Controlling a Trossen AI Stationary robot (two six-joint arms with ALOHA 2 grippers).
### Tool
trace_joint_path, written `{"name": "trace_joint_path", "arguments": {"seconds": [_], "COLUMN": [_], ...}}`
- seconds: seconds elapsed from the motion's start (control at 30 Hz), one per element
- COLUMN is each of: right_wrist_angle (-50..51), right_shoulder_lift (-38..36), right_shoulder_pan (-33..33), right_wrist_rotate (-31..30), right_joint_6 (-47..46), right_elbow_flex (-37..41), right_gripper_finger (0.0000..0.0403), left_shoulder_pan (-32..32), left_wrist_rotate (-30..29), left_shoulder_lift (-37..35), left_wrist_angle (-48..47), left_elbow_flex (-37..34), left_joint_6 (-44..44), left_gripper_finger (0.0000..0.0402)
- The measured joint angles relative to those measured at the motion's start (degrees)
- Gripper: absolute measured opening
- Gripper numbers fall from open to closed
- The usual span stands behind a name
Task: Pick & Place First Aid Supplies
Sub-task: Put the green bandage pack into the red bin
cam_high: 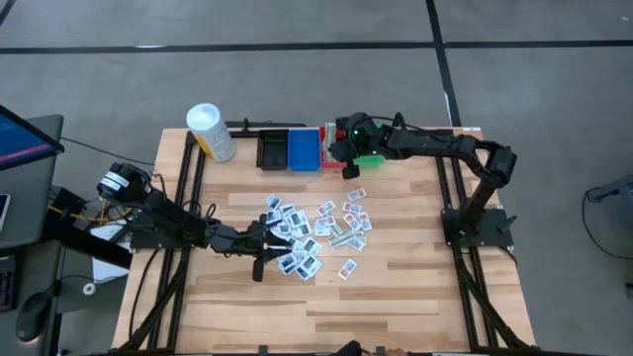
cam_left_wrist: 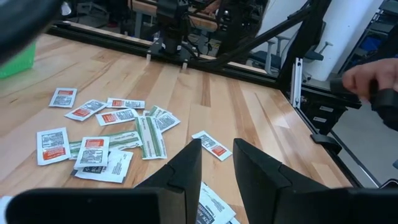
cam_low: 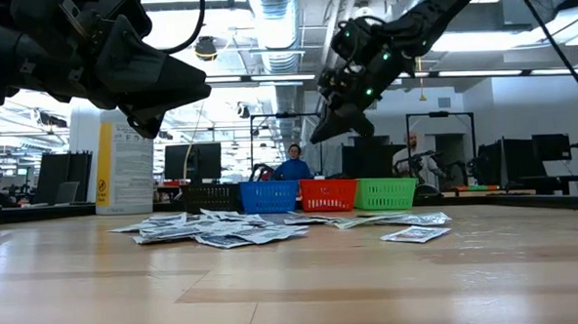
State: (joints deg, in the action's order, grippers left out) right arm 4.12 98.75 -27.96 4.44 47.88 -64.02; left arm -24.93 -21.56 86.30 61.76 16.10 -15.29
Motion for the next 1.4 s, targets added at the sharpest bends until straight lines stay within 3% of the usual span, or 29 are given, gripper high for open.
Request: {"name": "trace_joint_path", "arguments": {"seconds": [0.5,0.73,0.9,1.17,1.4], "right_wrist_angle": [-1.6,2.7,7.3,6.7,6.5], "right_shoulder_lift": [1.3,1.3,1.3,1.3,1.3], "right_shoulder_pan": [-1.5,0.0,5.3,16.7,25.6], "right_wrist_rotate": [-2.3,-2.7,3.0,3.0,1.2], "right_joint_6": [-4.8,-11.9,-12.0,-12.8,-17.3], "right_elbow_flex": [0.2,0.2,1.7,8.4,9.8], "right_gripper_finger": [0.0066,0.0071,0.0071,0.0071,0.0071], "left_shoulder_pan": [-0.1,-0.2,-0.2,-0.2,-0.2], "left_wrist_rotate": [-0.1,0.0,-0.1,0.0,0.0], "left_shoulder_lift": [0.0,0.0,0.0,0.0,0.0], "left_wrist_angle": [0.0,0.0,0.0,0.0,0.0], "left_elbow_flex": [0.0,0.0,0.0,0.0,0.0], "left_joint_6": [-0.2,-0.2,-0.2,-0.1,0.0], "left_gripper_finger": [0.0093,0.0093,0.0093,0.0093,0.0093]}}
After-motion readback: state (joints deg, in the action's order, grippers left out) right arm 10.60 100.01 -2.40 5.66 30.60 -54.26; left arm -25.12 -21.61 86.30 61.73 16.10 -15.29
